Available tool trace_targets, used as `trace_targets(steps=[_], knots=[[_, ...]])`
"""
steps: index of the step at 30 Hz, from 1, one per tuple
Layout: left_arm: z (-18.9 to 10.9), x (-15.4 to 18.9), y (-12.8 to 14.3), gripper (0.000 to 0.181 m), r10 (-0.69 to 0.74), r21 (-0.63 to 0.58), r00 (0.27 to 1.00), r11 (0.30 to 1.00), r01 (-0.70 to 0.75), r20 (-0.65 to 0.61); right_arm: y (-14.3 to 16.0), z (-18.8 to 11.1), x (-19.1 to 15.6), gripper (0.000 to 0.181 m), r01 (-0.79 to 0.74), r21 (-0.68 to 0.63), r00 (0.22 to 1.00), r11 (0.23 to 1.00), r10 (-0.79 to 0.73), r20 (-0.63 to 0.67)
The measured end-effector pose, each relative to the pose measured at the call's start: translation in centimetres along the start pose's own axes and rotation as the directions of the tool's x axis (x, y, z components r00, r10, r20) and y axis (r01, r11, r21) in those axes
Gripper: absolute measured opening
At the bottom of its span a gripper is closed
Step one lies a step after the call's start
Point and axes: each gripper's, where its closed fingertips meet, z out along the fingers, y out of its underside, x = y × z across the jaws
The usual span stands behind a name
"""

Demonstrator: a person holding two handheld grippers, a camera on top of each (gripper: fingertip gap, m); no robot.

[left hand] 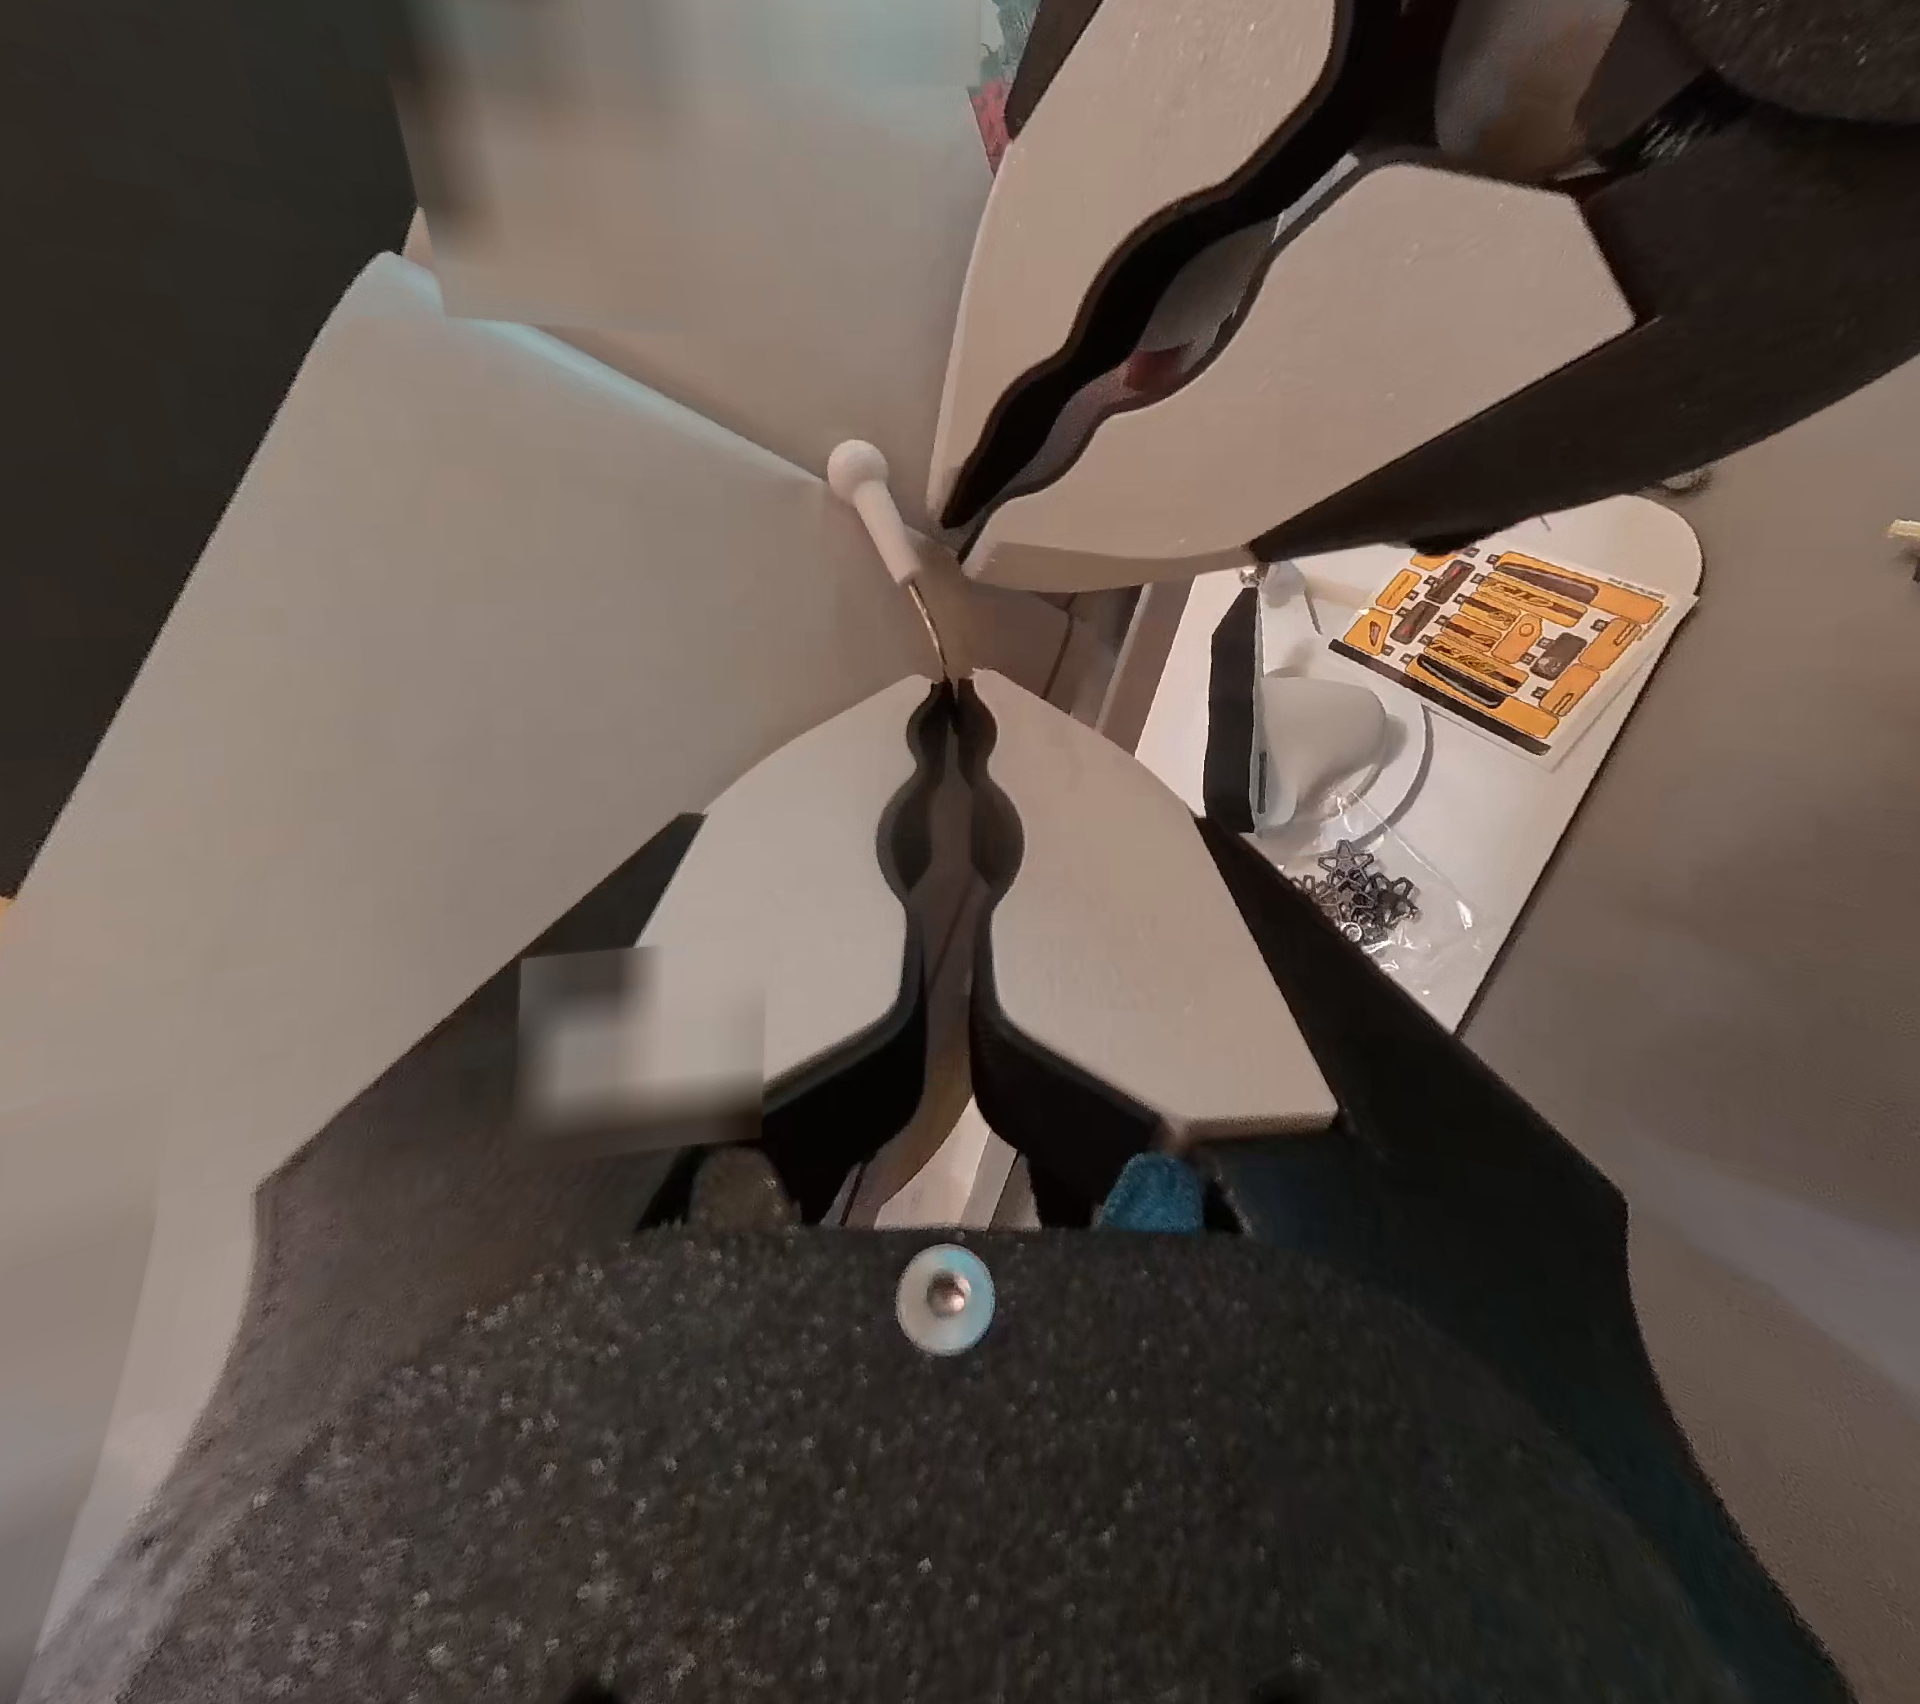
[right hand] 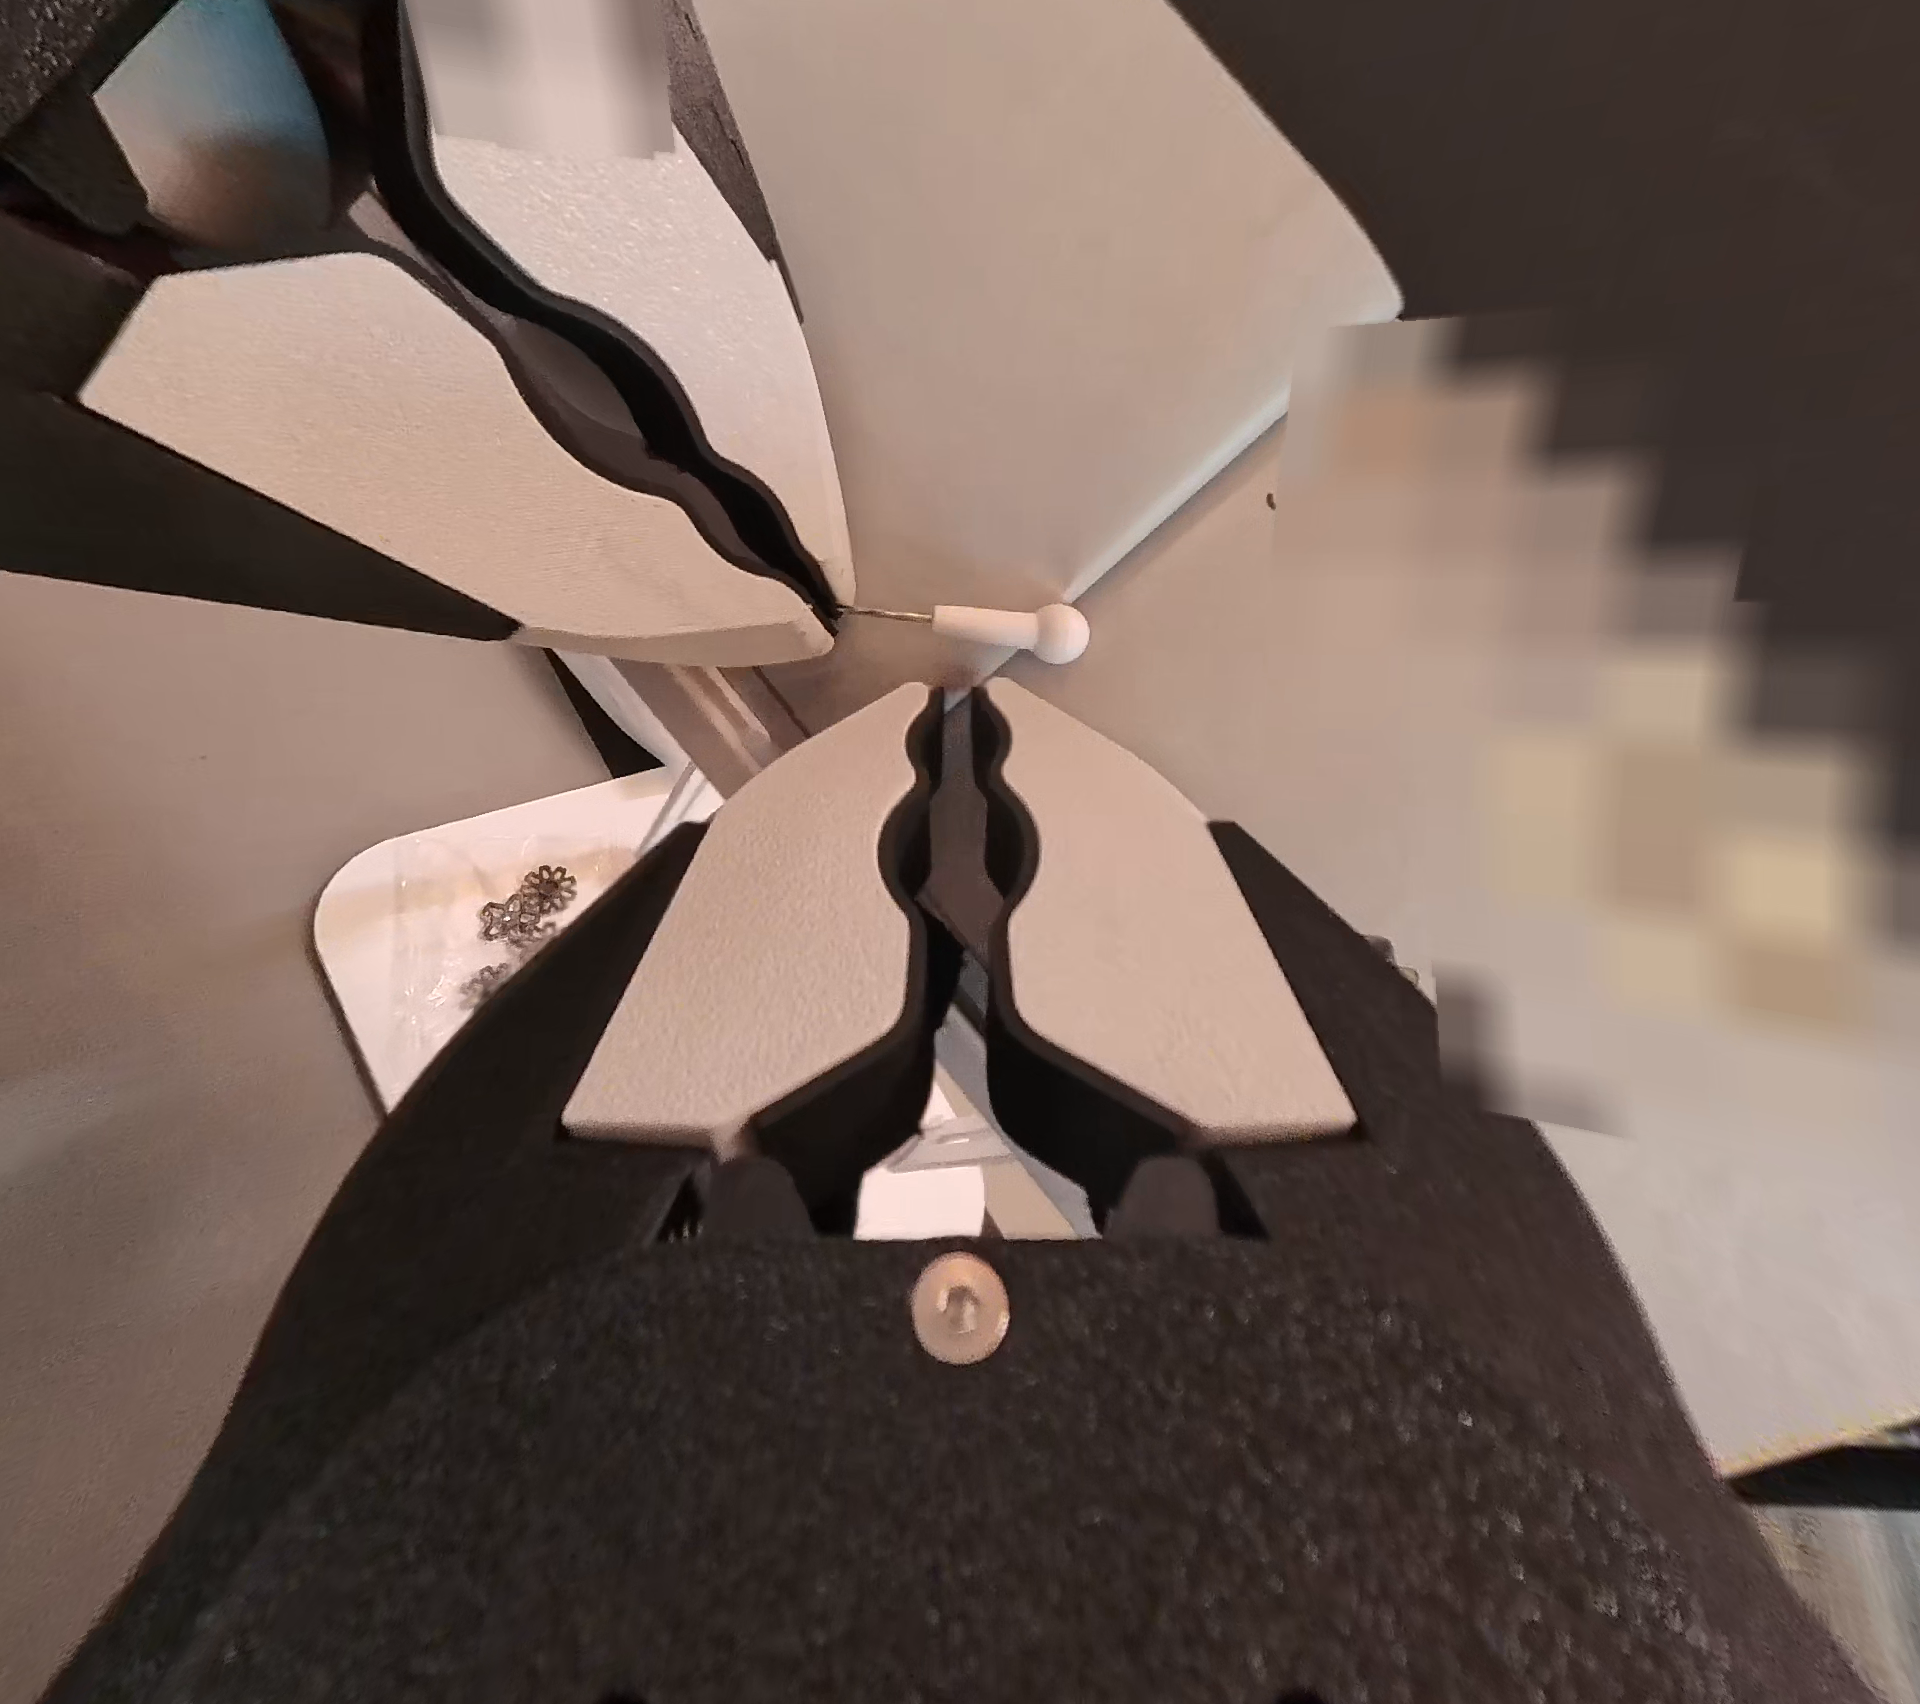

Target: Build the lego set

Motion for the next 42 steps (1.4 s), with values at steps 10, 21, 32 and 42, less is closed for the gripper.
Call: trace_targets(steps=[10, 21, 32, 42], knots=[[-2.7, 0.1, -0.8, 0.017, -0.178, 0.115, 0.982, 0.979, 0.170, 0.068, -0.6, -3.4, 0.7, 0.006, -0.089, 0.056, 0.996, 0.994, 0.090, -0.005], [-9.3, 0.9, -0.4, 0.000, -0.641, 0.472, 0.758, 0.709, 0.524, 0.122, 1.0, -12.2, 3.9, 0.009, -0.381, 0.176, 0.899, 0.908, 0.409, -0.159], [-7.2, 1.9, 5.2, 0.000, -0.707, 0.420, 0.693, 0.677, 0.604, 0.144, 11.4, -11.8, 5.5, 0.025, -0.611, 0.199, 0.728, 0.766, 0.642, -0.240], [-6.1, 2.4, 6.1, 0.000, -0.658, 0.386, 0.736, 0.727, 0.567, 0.158, 11.6, -3.8, 9.9, 0.088, -0.740, 0.053, 0.670, 0.670, 0.730, 0.133]])
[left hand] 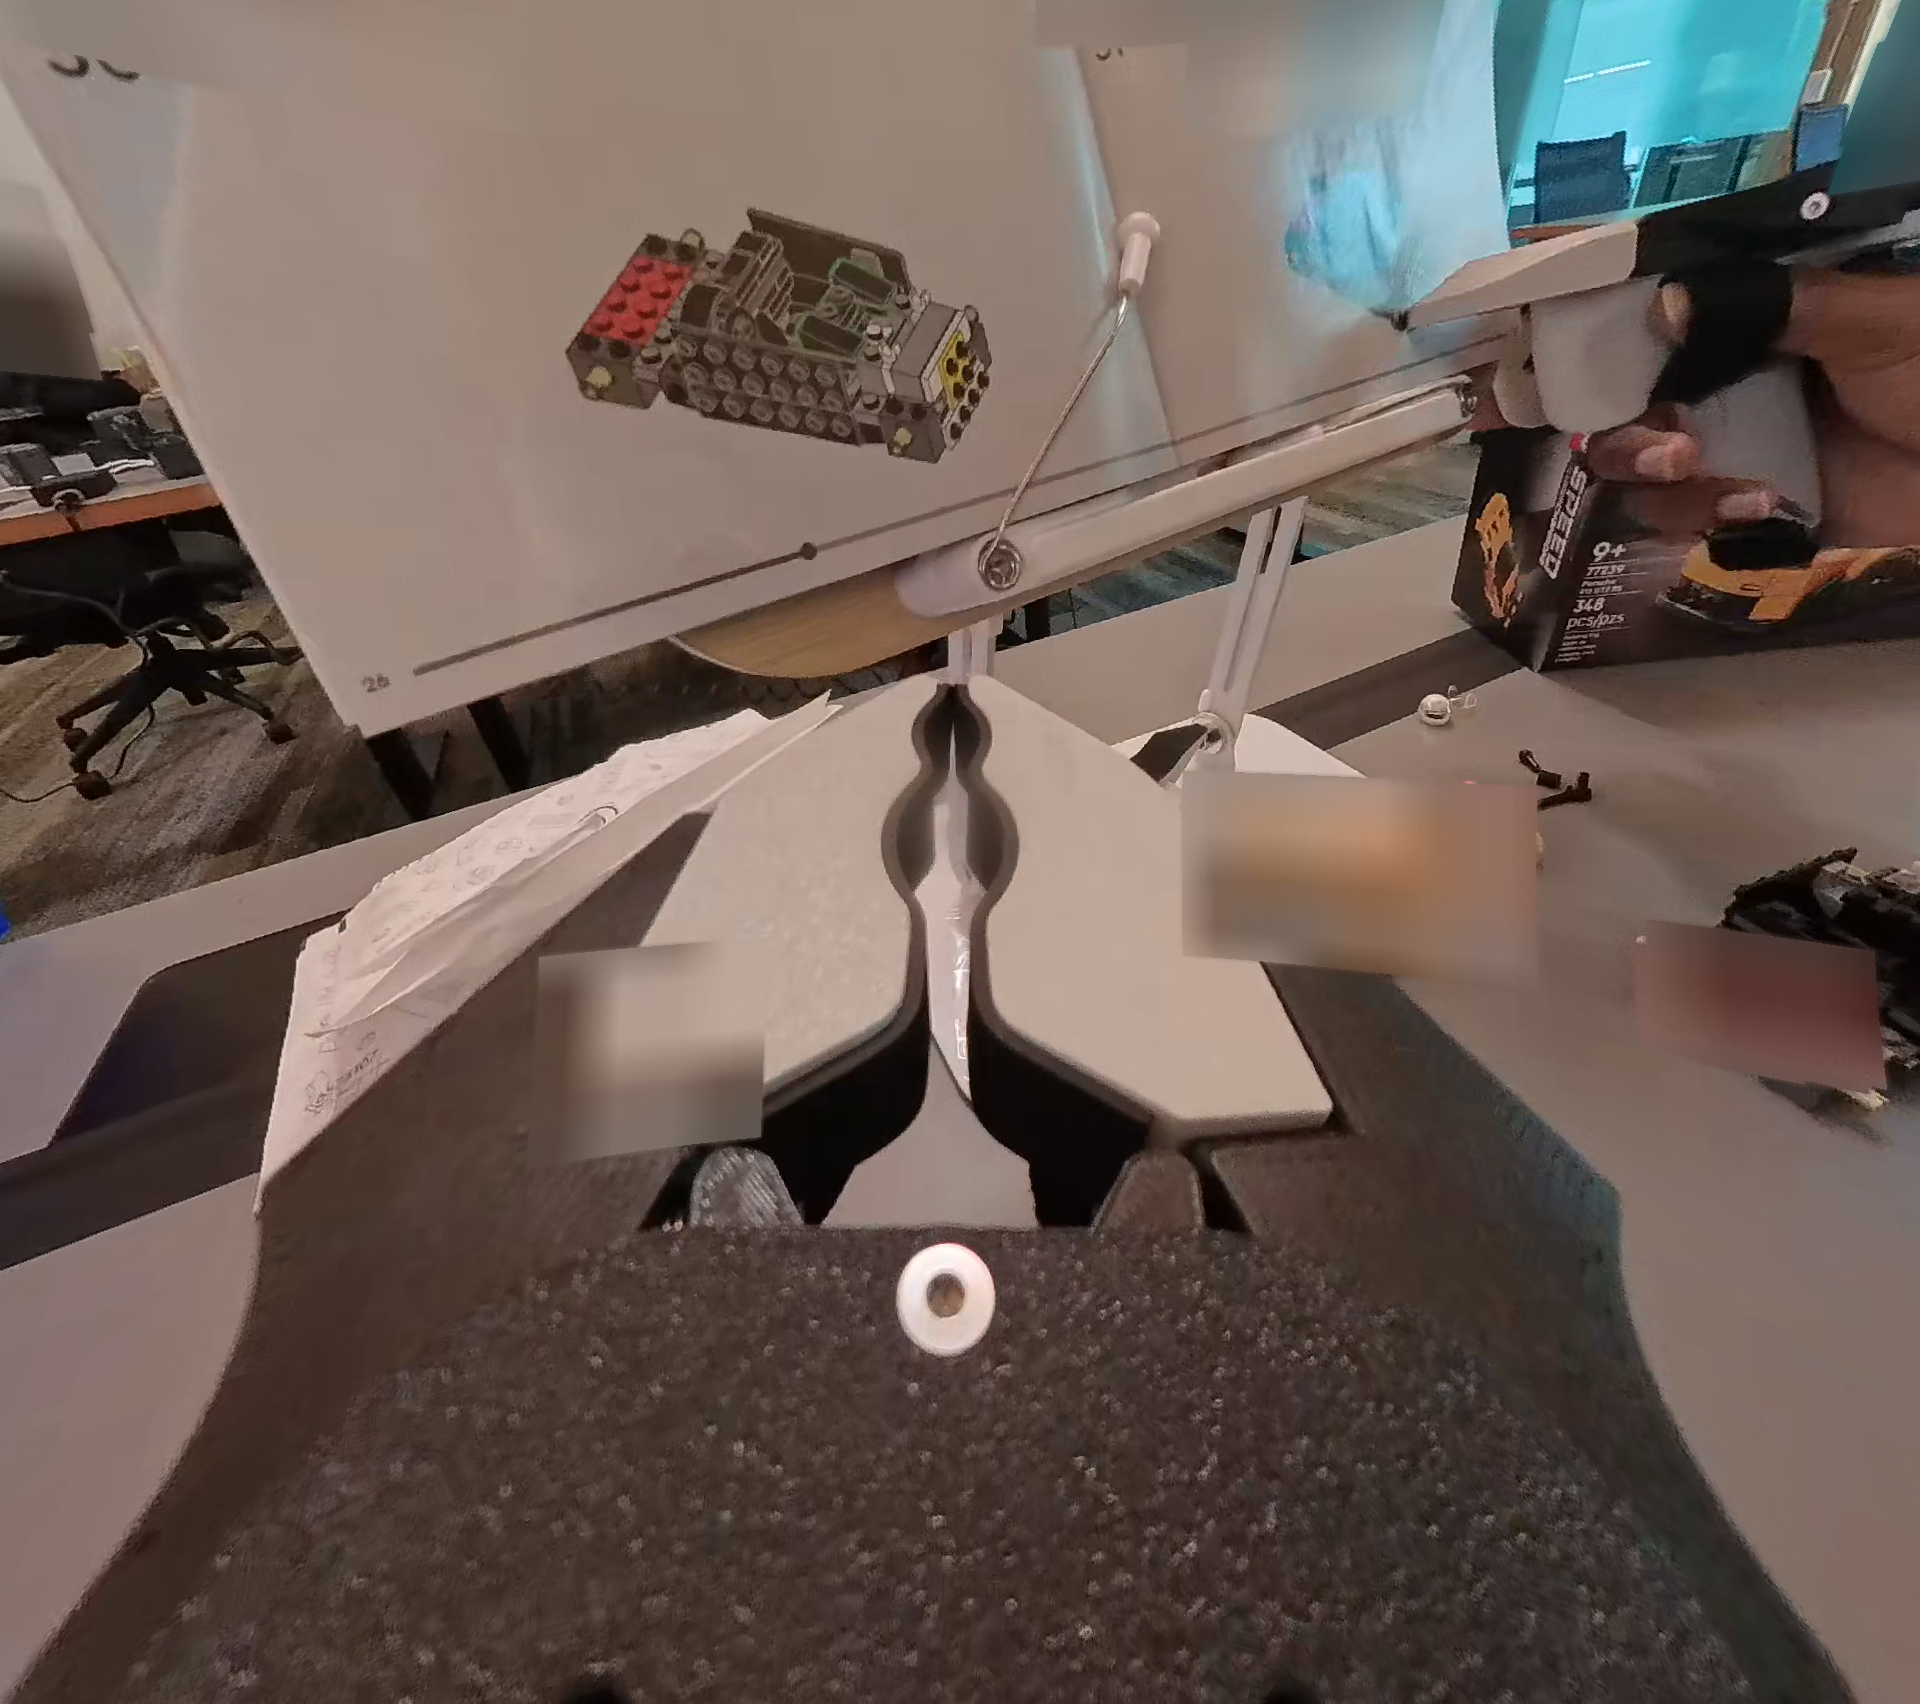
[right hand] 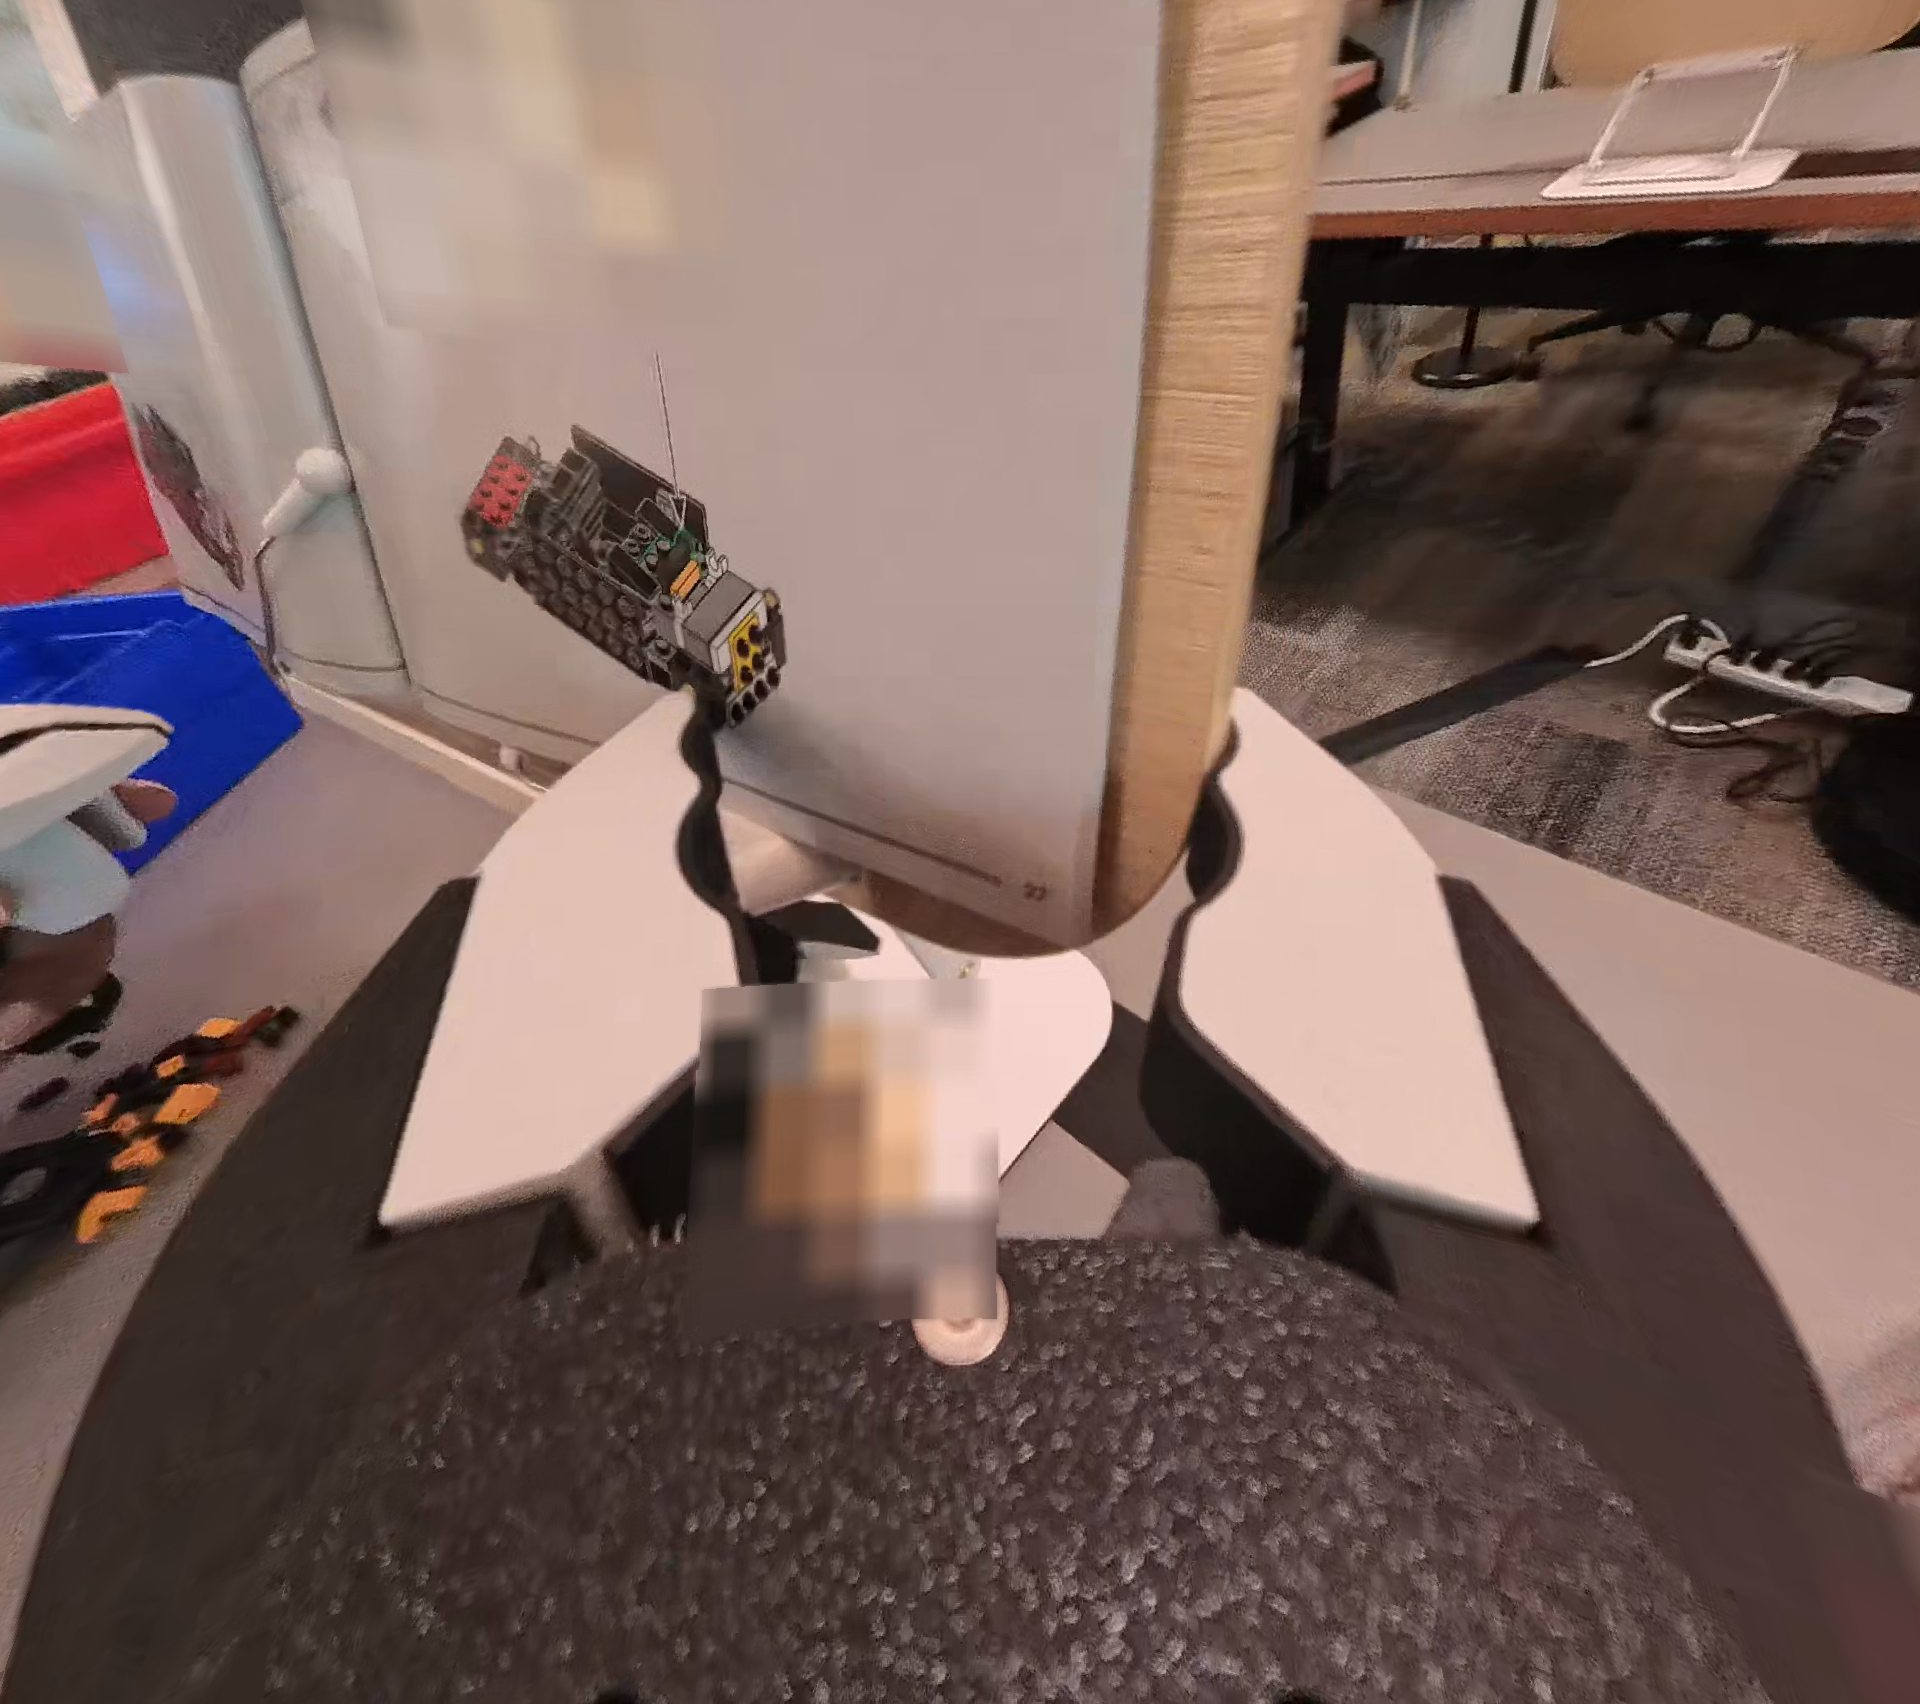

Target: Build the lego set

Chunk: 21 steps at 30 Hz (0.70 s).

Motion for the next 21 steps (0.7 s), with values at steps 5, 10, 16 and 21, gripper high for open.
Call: trace_targets(steps=[5, 10, 16, 21], knots=[[0.3, -0.3, 0.5, 0.000, -0.026, -0.006, 1.000, 1.000, 0.026, -0.010, 0.1, -0.8, -0.2, 0.082, -0.011, 0.055, 0.999, 0.998, 0.014, -0.049], [0.2, -0.1, 0.2, 0.000, -0.012, 0.003, 1.000, 1.000, 0.012, -0.012, 0.1, -1.0, -0.4, 0.082, -0.012, 0.063, 0.997, 0.998, 0.017, -0.081], [-0.3, -0.8, -0.4, 0.000, -0.025, 0.014, 1.000, 1.000, 0.025, 0.012, -1.7, -3.9, -0.3, 0.081, 0.074, 0.117, 0.977, 0.990, -0.049, -0.209], [-0.8, -2.7, -1.8, 0.000, -0.046, 0.041, 0.994, 0.998, 0.043, 0.094, -1.0, -9.5, -5.0, 0.054, 0.215, 0.155, 0.925, 0.964, -0.150, -0.350]])
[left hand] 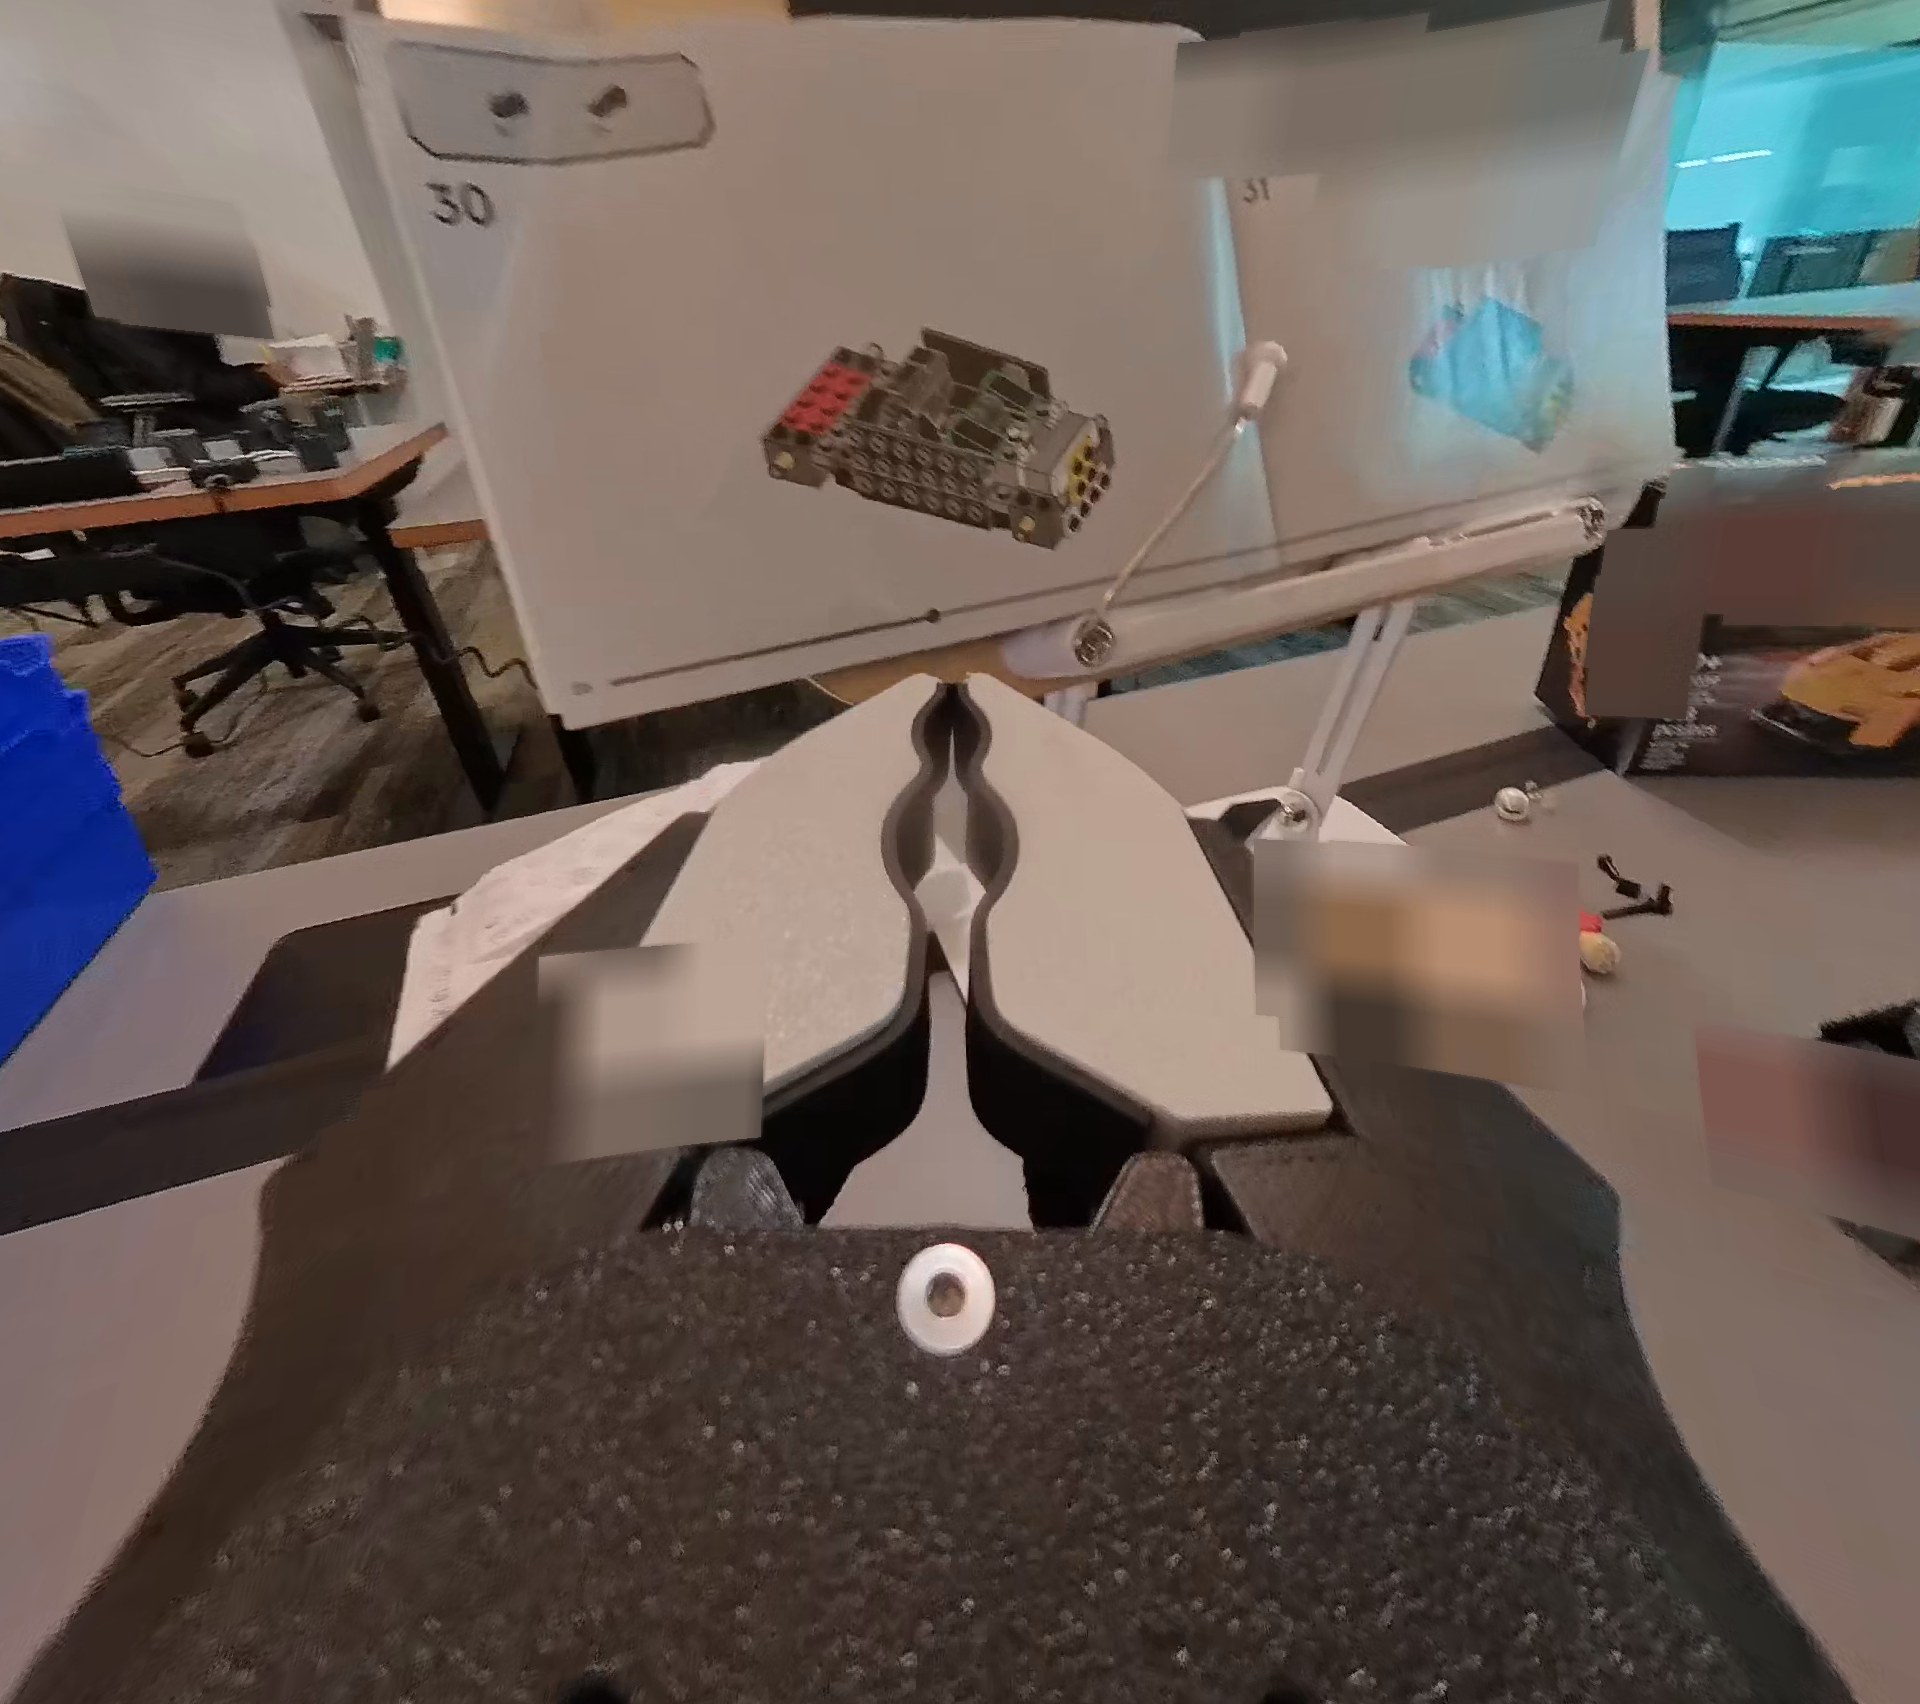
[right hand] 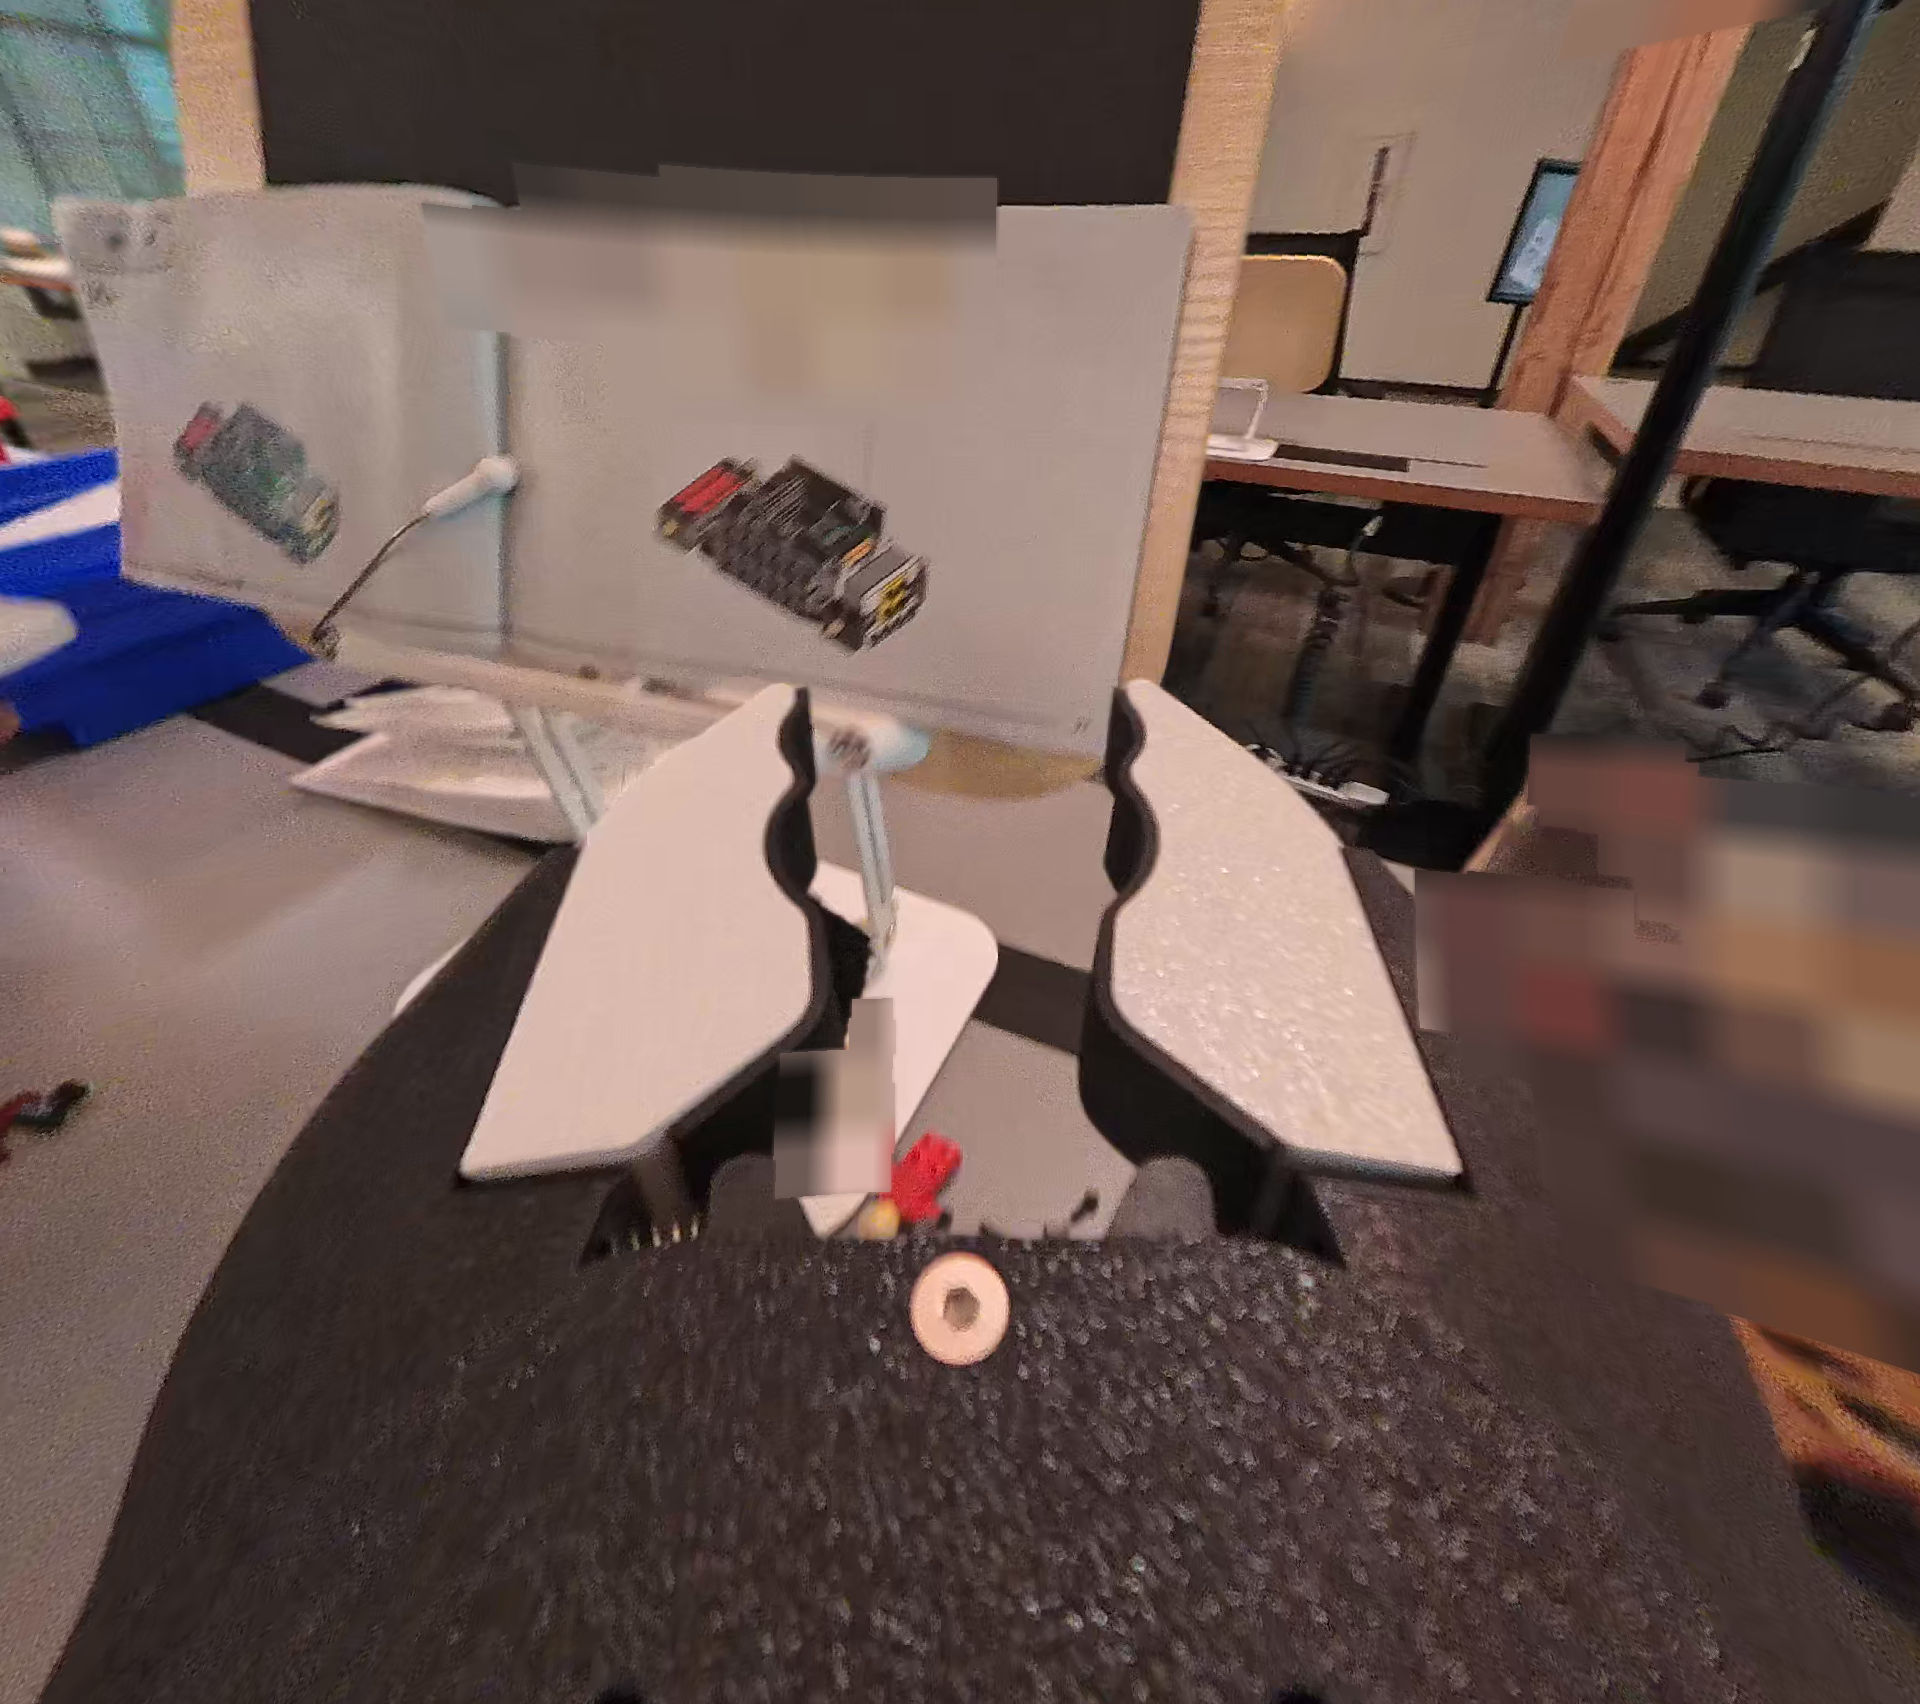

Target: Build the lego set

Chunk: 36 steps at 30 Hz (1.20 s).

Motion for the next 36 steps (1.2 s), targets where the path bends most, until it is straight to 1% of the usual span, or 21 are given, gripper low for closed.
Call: trace_targets(steps=[3, 5, 7, 9, 12, 14, 17, 20, 23, 25, 30, 36], knots=[[0.0, -0.8, -1.0, 0.000, 0.004, 0.014, 0.999, 1.000, -0.004, 0.044, 0.9, -3.6, -2.5, 0.033, 0.045, 0.000, 0.997, 0.999, -0.045, -0.057], [0.0, -1.3, -1.7, 0.000, 0.018, 0.025, 0.997, 1.000, -0.020, 0.077, 1.1, -5.2, -3.8, 0.021, 0.075, 0.008, 0.993, 0.997, -0.074, -0.096], [0.0, -1.9, -2.4, 0.000, 0.022, 0.035, 0.994, 0.999, -0.026, 0.111, 0.9, -6.0, -5.1, 0.007, 0.092, 0.033, 0.991, 0.995, -0.088, -0.097], [0.1, -2.6, -3.4, 0.000, 0.015, 0.047, 0.989, 0.999, -0.022, 0.145, 0.8, -6.0, -6.2, 0.000, 0.108, 0.041, 0.990, 0.993, -0.104, -0.093], [0.8, -4.0, -4.9, 0.000, -0.011, 0.068, 0.980, 0.998, -0.002, 0.196, 1.6, -5.7, -7.3, 0.000, 0.083, 0.027, 0.995, 0.996, -0.081, -0.063], [1.6, -4.8, -5.9, 0.000, -0.029, 0.083, 0.974, 0.996, 0.011, 0.223, 2.2, -5.7, -7.7, 0.000, 0.094, 0.012, 0.994, 0.995, -0.094, -0.054], [3.0, -5.8, -7.0, 0.000, -0.034, 0.097, 0.963, 0.995, 0.009, 0.269, 2.2, -6.0, -7.9, 0.000, 0.104, 0.008, 0.994, 0.995, -0.104, -0.043], [4.0, -6.5, -7.3, 0.000, -0.009, 0.087, 0.955, 0.996, -0.017, 0.295, 1.8, -6.2, -7.8, 0.000, 0.116, 0.018, 0.993, 0.993, -0.115, -0.040], [4.7, -7.2, -7.2, 0.000, 0.029, 0.079, 0.949, 0.995, -0.056, 0.313, 2.5, -5.9, -7.9, 0.000, 0.104, 0.008, 0.994, 0.995, -0.104, -0.020], [4.9, -7.7, -7.3, 0.000, 0.023, 0.090, 0.949, 0.994, -0.054, 0.316, 3.2, -5.6, -8.2, 0.000, 0.106, -0.003, 0.994, 0.994, -0.106, -0.004], [4.8, -7.7, -7.5, 0.000, 0.023, 0.120, 0.951, 0.991, -0.062, 0.310, 4.0, -5.3, -8.4, 0.000, 0.129, -0.015, 0.992, 0.992, -0.129, 0.007], [4.3, -7.5, -7.7, 0.000, 0.041, 0.118, 0.948, 0.990, -0.082, 0.317, 3.7, -5.6, -8.8, 0.000, 0.152, -0.003, 0.988, 0.988, -0.152, 0.016]])
